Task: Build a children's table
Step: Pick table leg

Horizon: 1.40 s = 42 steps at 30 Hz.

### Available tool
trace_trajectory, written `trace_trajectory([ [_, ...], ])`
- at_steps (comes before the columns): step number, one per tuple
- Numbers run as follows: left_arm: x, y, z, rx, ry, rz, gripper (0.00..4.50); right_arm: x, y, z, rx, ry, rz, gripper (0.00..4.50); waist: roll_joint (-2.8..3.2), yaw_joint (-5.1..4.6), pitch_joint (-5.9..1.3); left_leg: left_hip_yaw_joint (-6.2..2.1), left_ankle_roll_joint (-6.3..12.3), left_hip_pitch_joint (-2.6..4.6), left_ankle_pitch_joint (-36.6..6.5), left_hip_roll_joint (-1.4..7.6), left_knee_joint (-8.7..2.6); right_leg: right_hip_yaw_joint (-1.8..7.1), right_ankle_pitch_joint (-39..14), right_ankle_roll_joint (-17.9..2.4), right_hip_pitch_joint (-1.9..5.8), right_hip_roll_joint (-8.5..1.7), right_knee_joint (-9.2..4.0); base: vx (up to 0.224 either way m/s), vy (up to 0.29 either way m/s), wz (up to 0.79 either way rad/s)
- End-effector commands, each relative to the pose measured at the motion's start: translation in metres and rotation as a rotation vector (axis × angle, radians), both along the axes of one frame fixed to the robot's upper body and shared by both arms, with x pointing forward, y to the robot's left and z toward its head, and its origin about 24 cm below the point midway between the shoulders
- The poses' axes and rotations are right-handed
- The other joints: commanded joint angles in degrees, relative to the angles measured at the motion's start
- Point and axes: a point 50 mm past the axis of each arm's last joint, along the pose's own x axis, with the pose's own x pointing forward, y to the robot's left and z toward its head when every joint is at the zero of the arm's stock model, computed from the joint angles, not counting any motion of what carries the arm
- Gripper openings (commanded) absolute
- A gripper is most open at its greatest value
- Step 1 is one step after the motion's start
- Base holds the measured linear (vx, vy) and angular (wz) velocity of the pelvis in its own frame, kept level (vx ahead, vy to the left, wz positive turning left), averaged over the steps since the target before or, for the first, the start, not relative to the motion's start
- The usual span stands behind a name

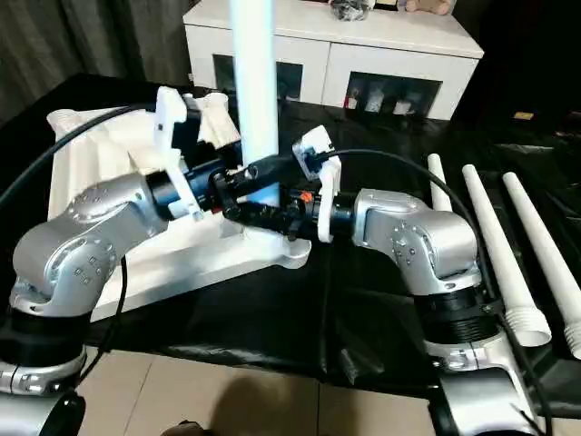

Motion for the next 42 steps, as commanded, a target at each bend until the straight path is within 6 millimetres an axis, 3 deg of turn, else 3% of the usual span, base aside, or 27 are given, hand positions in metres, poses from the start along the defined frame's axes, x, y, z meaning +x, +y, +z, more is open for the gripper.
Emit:
trace_trajectory([
  [1,-0.003,0.002,0.001,0.002,0.003,-0.04,1.91,0.006,-0.014,0.011,-0.038,-0.072,-0.061,3.12,0.0,0.06,-4.42,-0.69,-2.14,1.88,-8.3,2.67,-4.45,1.4,-4.0,-12.5,2.37,-2.9,-3.4,0.0,0.0,0.0],
  [4,-0.002,0.003,0.001,-0.003,0.005,-0.04,1.91,0.004,-0.014,0.012,-0.024,-0.059,-0.035,3.12,-0.01,0.05,-4.45,-0.74,-2.07,1.8,-8.4,2.63,-4.49,1.39,-4.1,-12.6,2.5,-2.9,-3.36,0.0,0.0,0.0],
  [5,-0.002,0.003,0.001,-0.003,0.006,-0.04,1.91,0.004,-0.014,0.012,-0.022,-0.056,-0.031,3.39,-0.09,0.05,-4.43,-0.72,-2.02,1.8,-8.5,2.61,-4.45,1.41,-4.1,-12.7,2.5,-2.92,-3.38,0.0,0.0,0.0],
  [11,0.0,0.003,0.001,0.005,0.011,-0.046,1.91,0.0,-0.013,0.008,-0.052,-0.053,0.001,3.89,-0.07,0.03,-4.48,-0.73,-1.79,1.79,-8.2,2.61,-4.41,1.38,-4.1,-12.8,2.52,-2.91,-3.36,0.0,0.0,0.0],
  [24,0.001,0.001,0.001,0.008,0.017,-0.059,1.91,-0.007,-0.007,0.004,-0.033,-0.022,0.065,3.92,-0.03,0.09,-4.53,-0.71,-1.39,1.83,-7.9,2.64,-4.33,1.36,-3.4,-13.3,2.55,-2.91,-3.28,0.0,0.0,0.0],
  [25,0.001,0.001,0.001,0.008,0.017,-0.06,1.91,-0.008,-0.006,0.004,-0.031,-0.021,0.07,3.64,-0.04,0.09,-4.53,-0.72,-1.37,1.81,-7.9,2.64,-4.33,1.36,-3.3,-13.3,2.57,-2.9,-3.28,0.0,0.0,0.0],
  [42,0.0,0.002,0.0,0.018,0.018,-0.074,1.91,-0.014,-0.004,-0.001,-0.053,-0.007,0.126,2.23,-0.19,0.16,-4.52,-0.71,-1.26,1.82,-7.8,2.65,-4.33,1.37,-4.1,-13.2,2.51,-2.97,-3.33,0.0,0.0,0.0],
])
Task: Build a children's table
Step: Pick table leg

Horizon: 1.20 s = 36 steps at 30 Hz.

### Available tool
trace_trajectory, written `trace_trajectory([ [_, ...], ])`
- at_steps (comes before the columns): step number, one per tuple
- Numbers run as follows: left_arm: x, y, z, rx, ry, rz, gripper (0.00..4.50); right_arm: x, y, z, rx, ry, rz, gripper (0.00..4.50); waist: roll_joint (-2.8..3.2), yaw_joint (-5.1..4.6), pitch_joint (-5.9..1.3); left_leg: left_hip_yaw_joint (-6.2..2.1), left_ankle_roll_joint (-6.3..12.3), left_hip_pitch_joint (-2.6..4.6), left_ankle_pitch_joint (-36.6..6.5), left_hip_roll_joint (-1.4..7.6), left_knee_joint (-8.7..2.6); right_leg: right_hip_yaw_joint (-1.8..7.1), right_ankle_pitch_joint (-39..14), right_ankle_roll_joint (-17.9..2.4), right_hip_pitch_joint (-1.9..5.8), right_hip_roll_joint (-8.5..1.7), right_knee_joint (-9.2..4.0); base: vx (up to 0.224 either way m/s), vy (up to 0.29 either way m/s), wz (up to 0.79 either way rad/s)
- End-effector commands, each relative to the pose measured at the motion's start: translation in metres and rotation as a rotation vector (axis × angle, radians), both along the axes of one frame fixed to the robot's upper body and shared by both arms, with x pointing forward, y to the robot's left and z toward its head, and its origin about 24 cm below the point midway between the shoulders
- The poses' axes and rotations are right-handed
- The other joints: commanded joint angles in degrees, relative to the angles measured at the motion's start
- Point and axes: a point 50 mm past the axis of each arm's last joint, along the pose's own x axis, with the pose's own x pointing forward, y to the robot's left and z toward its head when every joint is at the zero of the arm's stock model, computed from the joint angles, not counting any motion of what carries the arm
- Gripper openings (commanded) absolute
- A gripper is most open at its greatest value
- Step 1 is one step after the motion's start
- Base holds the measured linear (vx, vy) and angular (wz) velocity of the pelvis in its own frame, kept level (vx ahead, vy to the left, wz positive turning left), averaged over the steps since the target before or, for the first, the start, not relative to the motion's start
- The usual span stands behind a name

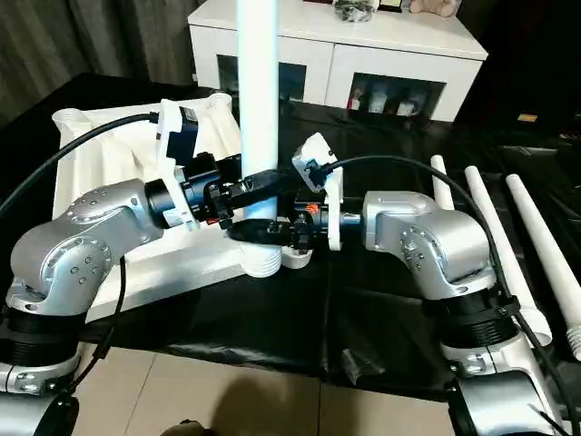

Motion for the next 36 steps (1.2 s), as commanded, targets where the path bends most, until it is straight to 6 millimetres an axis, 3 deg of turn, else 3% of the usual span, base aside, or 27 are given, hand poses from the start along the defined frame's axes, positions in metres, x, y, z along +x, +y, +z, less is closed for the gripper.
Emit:
trace_trajectory([
  [1,0.0,-0.001,0.007,0.007,-0.029,-0.007,1.91,-0.005,0.0,-0.003,-0.027,-0.004,0.026,2.23,-0.17,0.15,-4.51,-0.72,-1.42,1.83,-7.9,2.67,-4.34,1.38,-4.2,-13.1,2.49,-2.98,-3.33,0.0,0.0,0.0],
  [3,-0.001,-0.001,0.007,0.006,-0.029,-0.009,1.91,-0.005,0.0,-0.004,-0.036,-0.006,0.027,1.97,-0.16,0.15,-4.54,-0.72,-1.43,1.84,-7.7,2.66,-4.33,1.36,-3.7,-13.1,2.51,-2.95,-3.28,0.0,0.0,0.0],
  [7,0.004,0.0,0.006,0.027,-0.047,0.057,1.9,-0.005,0.0,-0.006,-0.048,-0.01,0.02,1.89,-0.09,0.15,-4.5,-0.72,-1.5,1.86,-8.1,2.68,-4.34,1.39,-4.0,-13.1,2.46,-2.94,-3.33,0.0,0.0,0.0],
  [9,0.007,0.0,0.004,0.025,-0.011,0.068,2.46,-0.003,0.0,-0.007,-0.046,-0.014,0.004,1.88,-0.14,0.18,-4.49,-0.73,-1.55,1.79,-8.1,2.67,-4.34,1.41,-3.9,-13.0,2.53,-3.0,-3.34,0.0,0.0,0.0],
  [13,0.007,0.003,0.005,-0.013,0.031,0.059,2.95,0.007,-0.003,-0.007,-0.03,-0.032,-0.098,1.86,0.04,0.07,-4.52,-0.76,-1.83,1.78,-8.3,2.56,-4.32,1.35,-3.9,-13.4,2.45,-2.96,-3.37,0.0,0.0,0.0],
  [15,0.007,0.004,0.004,-0.014,0.037,0.06,3.03,0.01,-0.004,-0.007,-0.016,-0.029,-0.138,1.86,0.1,0.04,-4.56,-0.78,-2.17,1.79,-8.5,2.51,-4.33,1.32,-4.0,-13.6,2.47,-2.89,-3.32,0.0,0.0,0.0],
  [16,0.008,0.006,0.003,-0.021,0.039,0.072,3.09,0.011,-0.005,-0.007,-0.011,-0.028,-0.158,1.86,0.62,0.11,-4.59,-0.85,-2.41,1.84,-8.6,2.51,-4.33,1.31,-3.7,-13.5,2.44,-2.88,-3.21,0.0,0.0,0.0],
  [18,0.009,0.008,0.004,-0.032,0.044,0.076,3.25,0.012,-0.005,-0.007,-0.006,-0.027,-0.172,1.86,0.44,0.04,-4.61,-0.85,-2.61,1.89,-9.0,2.51,-4.39,1.26,-3.2,-13.3,2.5,-2.76,-3.28,0.0,0.0,0.0],
  [24,0.02,0.021,0.008,-0.063,-0.006,0.188,3.67,0.013,-0.011,-0.011,0.027,-0.022,-0.261,1.86,0.77,0.16,-4.69,-0.93,-2.91,1.91,-9.4,2.43,-4.46,1.24,-2.3,-12.9,2.55,-2.73,-3.3,0.0,0.0,0.0],
  [25,0.021,0.029,0.005,-0.033,-0.032,0.224,3.67,0.024,-0.021,-0.01,0.028,-0.05,-0.395,1.86,0.92,0.11,-4.7,-1.04,-3.2,1.93,-9.6,2.49,-4.52,1.2,-2.6,-12.7,2.51,-2.81,-3.38,0.0,0.0,0.0],
  [27,0.022,0.034,0.002,-0.013,-0.044,0.242,3.67,0.029,-0.026,-0.01,0.029,-0.064,-0.471,1.86,0.92,-0.05,-4.67,-0.94,-4.0,1.97,-9.9,2.41,-4.57,1.22,-3.5,-12.3,2.33,-2.8,-3.4,0.0,0.0,0.0],
  [28,0.023,0.038,-0.007,0.061,-0.051,0.271,3.67,0.037,-0.036,-0.009,0.019,-0.089,-0.572,1.86,0.91,-0.08,-4.68,-0.99,-4.39,2.0,-10.3,2.45,-4.62,1.2,-4.3,-12.0,2.3,-2.83,-3.51,0.0,0.0,0.0],
  [29,0.022,0.041,-0.034,0.277,-0.067,0.293,3.67,0.047,-0.055,-0.01,-0.027,-0.143,-0.713,1.86,0.78,-0.18,-4.64,-0.85,-4.68,2.0,-10.7,2.34,-4.63,1.22,-4.9,-11.6,2.35,-2.72,-3.46,0.0,0.0,0.0],
  [30,0.022,0.041,-0.037,0.297,-0.068,0.293,3.67,0.047,-0.057,-0.01,-0.031,-0.148,-0.725,1.86,0.83,0.05,-4.63,-1.1,-4.44,1.97,-10.6,2.55,-4.71,1.22,-6.0,-10.8,2.19,-2.93,-3.84,0.0,0.0,0.0],
  [32,0.02,0.037,-0.061,0.423,-0.05,0.278,3.67,0.049,-0.067,-0.011,-0.067,-0.186,-0.78,1.86,1.28,-0.06,-4.63,-0.91,-5.01,2.13,-11.0,2.4,-4.68,1.34,-6.7,-9.5,2.02,-2.7,-3.74,0.0,0.0,0.0],
  [36,0.02,0.03,-0.083,0.5,-0.011,0.258,3.29,0.047,-0.067,-0.014,-0.117,-0.287,-0.764,1.86,1.43,-0.01,-4.95,-0.95,-4.6,1.93,-9.9,2.41,-4.55,1.22,-1.8,-10.7,2.31,-2.77,-3.26,0.0,0.0,0.0],
])
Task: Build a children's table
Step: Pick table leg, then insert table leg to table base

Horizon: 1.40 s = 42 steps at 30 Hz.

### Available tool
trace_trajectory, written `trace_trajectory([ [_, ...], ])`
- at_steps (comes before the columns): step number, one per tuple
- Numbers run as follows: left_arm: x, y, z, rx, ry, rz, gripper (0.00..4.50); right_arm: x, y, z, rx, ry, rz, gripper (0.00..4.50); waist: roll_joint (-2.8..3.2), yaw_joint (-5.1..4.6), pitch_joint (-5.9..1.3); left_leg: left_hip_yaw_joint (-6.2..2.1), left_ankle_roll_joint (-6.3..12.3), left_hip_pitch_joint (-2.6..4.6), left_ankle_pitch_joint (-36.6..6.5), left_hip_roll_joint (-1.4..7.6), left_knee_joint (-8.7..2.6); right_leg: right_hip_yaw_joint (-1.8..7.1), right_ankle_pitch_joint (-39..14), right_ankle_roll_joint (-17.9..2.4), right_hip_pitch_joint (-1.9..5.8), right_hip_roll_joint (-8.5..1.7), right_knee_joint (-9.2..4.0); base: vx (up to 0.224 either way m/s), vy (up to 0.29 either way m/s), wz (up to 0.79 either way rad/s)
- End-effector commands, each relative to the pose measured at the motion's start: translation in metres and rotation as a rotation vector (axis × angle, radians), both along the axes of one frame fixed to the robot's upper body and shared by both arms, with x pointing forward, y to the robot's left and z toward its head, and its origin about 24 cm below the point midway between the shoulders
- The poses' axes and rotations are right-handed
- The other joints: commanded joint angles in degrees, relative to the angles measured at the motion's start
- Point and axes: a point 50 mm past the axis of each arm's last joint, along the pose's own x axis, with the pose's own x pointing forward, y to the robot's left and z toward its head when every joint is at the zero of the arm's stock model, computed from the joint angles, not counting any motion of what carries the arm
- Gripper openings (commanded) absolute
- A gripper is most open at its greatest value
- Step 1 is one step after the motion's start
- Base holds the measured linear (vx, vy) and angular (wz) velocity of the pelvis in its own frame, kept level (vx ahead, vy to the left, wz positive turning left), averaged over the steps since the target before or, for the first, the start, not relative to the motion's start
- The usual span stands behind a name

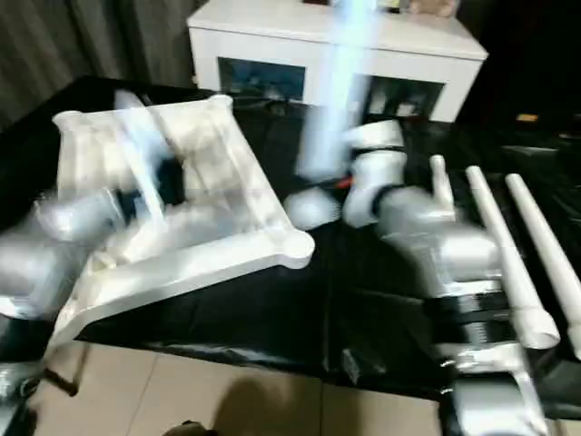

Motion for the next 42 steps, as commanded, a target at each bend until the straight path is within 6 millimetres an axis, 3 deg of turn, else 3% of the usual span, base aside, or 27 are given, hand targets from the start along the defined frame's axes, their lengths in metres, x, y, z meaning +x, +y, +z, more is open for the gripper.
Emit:
trace_trajectory([
  [1,0.0,-0.007,-0.011,0.066,0.03,-0.026,3.29,-0.004,0.002,0.002,-0.042,-0.058,0.044,1.86,1.0,-0.11,-4.69,-0.86,-4.27,1.86,-10.3,2.31,-4.46,1.25,-1.4,-11.1,2.4,-2.72,-3.24,0.0,0.0,0.0],
  [5,-0.003,-0.013,-0.028,0.094,0.082,-0.041,2.88,-0.007,0.004,-0.001,0.005,-0.015,0.084,1.86,0.82,-0.25,-4.62,-0.88,-2.35,1.75,-10.9,2.4,-4.49,1.32,-2.6,-12.6,2.68,-2.85,-3.46,0.0,0.0,0.0],
  [8,-0.001,-0.012,-0.04,0.146,0.106,-0.042,2.73,-0.011,0.01,-0.005,0.011,0.01,0.128,1.86,1.33,-0.4,-4.56,-0.99,-2.28,1.92,-12.2,2.47,-4.54,1.34,-5.0,-12.6,2.49,-2.86,-3.7,0.0,0.0,0.0],
  [12,0.004,-0.006,-0.046,0.206,0.122,-0.012,2.49,-0.015,0.014,-0.008,0.004,0.015,0.166,1.86,1.38,-0.33,-4.67,-0.99,-2.09,1.97,-11.8,2.53,-4.56,1.3,-3.5,-12.8,2.42,-2.78,-3.64,0.0,0.0,0.0],
  [19,0.006,0.008,-0.049,0.274,0.144,0.005,1.95,-0.018,0.015,-0.011,0.004,0.018,0.202,1.86,1.49,-0.29,-4.57,-1.06,-2.42,2.05,-13.6,2.63,-4.71,1.3,-4.8,-13.4,2.35,-2.96,-3.71,0.0,0.0,0.0],
  [42,-0.005,0.013,-0.057,0.343,0.2,-0.093,0.09,-0.023,0.019,-0.014,0.061,0.04,0.249,1.86,1.87,-0.58,-4.48,-1.21,-2.65,1.99,-15.3,2.71,-4.99,1.39,-6.7,-13.3,2.19,-3.08,-3.91,0.0,0.0,0.0],
])
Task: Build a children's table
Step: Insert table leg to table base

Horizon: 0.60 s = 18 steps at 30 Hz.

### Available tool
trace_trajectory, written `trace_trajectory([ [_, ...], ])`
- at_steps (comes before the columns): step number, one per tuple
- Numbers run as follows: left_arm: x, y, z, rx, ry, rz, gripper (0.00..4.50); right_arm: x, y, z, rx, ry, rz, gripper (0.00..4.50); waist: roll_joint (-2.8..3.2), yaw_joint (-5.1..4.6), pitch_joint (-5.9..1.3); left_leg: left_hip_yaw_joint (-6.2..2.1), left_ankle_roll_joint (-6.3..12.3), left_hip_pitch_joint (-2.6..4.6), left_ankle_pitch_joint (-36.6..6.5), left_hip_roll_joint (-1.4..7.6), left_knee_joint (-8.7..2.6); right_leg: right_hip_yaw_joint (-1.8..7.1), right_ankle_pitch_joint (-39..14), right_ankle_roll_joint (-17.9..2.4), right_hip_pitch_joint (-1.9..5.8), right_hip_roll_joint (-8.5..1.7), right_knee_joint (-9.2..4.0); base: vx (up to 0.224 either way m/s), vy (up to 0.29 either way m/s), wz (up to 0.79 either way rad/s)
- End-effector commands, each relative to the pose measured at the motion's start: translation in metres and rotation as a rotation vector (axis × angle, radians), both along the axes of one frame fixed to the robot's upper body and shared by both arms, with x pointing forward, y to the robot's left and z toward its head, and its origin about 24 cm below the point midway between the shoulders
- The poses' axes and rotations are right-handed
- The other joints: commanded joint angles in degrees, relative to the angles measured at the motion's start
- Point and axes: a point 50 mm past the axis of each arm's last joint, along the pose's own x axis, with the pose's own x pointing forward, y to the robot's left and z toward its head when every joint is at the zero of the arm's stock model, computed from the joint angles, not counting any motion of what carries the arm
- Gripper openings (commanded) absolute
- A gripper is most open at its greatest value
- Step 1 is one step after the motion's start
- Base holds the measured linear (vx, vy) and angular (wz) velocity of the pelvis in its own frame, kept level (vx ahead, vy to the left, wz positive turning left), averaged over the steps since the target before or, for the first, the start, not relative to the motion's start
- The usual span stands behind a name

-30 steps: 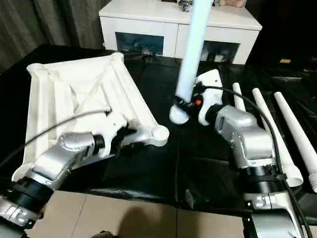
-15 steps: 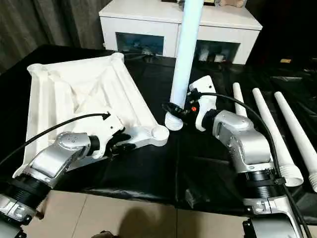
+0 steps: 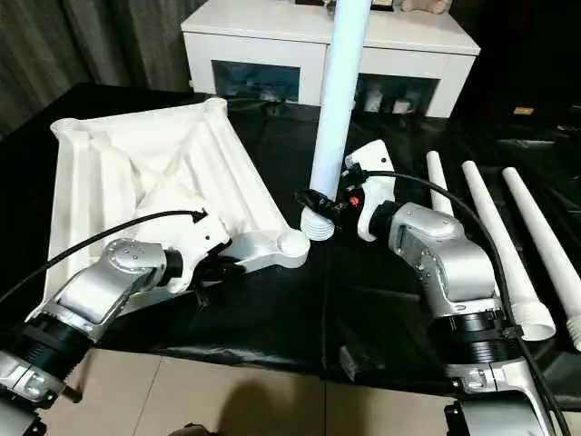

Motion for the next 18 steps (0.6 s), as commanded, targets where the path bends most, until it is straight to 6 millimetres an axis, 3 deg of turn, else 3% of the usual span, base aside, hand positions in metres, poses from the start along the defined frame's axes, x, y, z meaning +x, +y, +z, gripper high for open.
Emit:
trace_trajectory([
  [1,-0.013,0.003,-0.008,-0.006,0.015,-0.057,0.01,-0.008,0.001,-0.004,0.056,0.032,0.05,1.86,0.53,-0.05,-4.31,-1.25,-2.3,1.8,-14.7,2.74,-4.97,1.33,-5.3,-13.3,2.3,-3.09,-3.85,0.0,0.0,0.0],
  [4,-0.028,-0.003,-0.008,-0.089,0.012,-0.16,0.0,-0.013,0.0,-0.012,0.106,0.082,0.076,1.86,0.43,-0.26,-4.45,-1.14,-0.85,1.73,-12.0,2.79,-4.8,1.2,-1.1,-14.3,2.39,-3.01,-3.57,0.0,0.0,0.0],
  [6,-0.035,-0.004,-0.01,-0.095,0.009,-0.179,0.0,-0.016,0.002,-0.018,0.135,0.112,0.091,1.86,0.2,-0.23,-4.37,-0.99,0.39,1.56,-11.5,2.83,-4.81,1.3,-1.6,-14.6,2.53,-3.29,-3.71,0.0,0.0,0.0],
  [7,-0.037,-0.003,-0.011,-0.093,0.001,-0.179,0.0,-0.018,0.004,-0.022,0.124,0.127,0.11,1.86,-0.48,-0.31,-4.24,-0.83,0.89,1.55,-12.0,2.81,-4.9,1.32,-4.2,-14.3,2.41,-3.2,-3.99,0.0,0.0,0.0],
  [8,-0.037,-0.003,-0.011,-0.096,-0.001,-0.178,0.0,-0.019,0.005,-0.024,0.114,0.132,0.121,1.86,0.07,-0.14,-4.1,-0.87,0.65,1.69,-13.1,2.88,-4.97,1.38,-8.1,-13.6,2.15,-3.36,-4.16,0.0,0.0,0.0],
  [9,-0.037,-0.003,-0.01,-0.095,-0.007,-0.174,0.0,-0.02,0.006,-0.026,0.108,0.136,0.129,1.86,0.25,-0.08,-4.04,-0.85,0.33,1.84,-14.0,2.92,-5.0,1.43,-10.1,-13.2,1.92,-3.34,-4.35,0.0,0.0,0.0],
  [10,-0.036,-0.002,-0.01,-0.092,-0.015,-0.161,0.0,-0.02,0.006,-0.027,0.106,0.143,0.13,1.86,-0.44,-0.06,-3.89,-0.83,-0.28,1.94,-15.4,2.95,-5.17,1.47,-13.6,-12.4,1.79,-3.33,-4.55,0.0,0.0,0.0],
  [11,-0.035,-0.001,-0.009,-0.089,-0.02,-0.153,0.0,-0.019,0.007,-0.028,0.107,0.147,0.127,1.86,-0.22,0.02,-3.8,-0.88,-0.93,2.04,-16.4,2.96,-5.28,1.54,-16.2,-11.4,1.55,-3.38,-4.74,0.0,0.0,0.0],
  [14,-0.033,0.004,-0.007,-0.078,-0.04,-0.144,0.0,-0.019,0.008,-0.029,0.113,0.163,0.133,1.86,-0.38,0.01,-3.84,-1.04,-1.67,1.89,-16.6,2.95,-5.5,1.56,-17.7,-9.9,1.48,-3.4,-4.81,0.0,0.0,0.0],
  [18,-0.032,0.007,-0.007,-0.071,-0.05,-0.13,0.0,-0.02,0.011,-0.034,0.081,0.189,0.154,1.86,-0.41,0.12,-3.95,-0.88,-1.18,1.86,-15.2,2.86,-5.36,1.63,-15.8,-9.9,1.38,-3.39,-4.77,0.0,0.0,0.0],
])
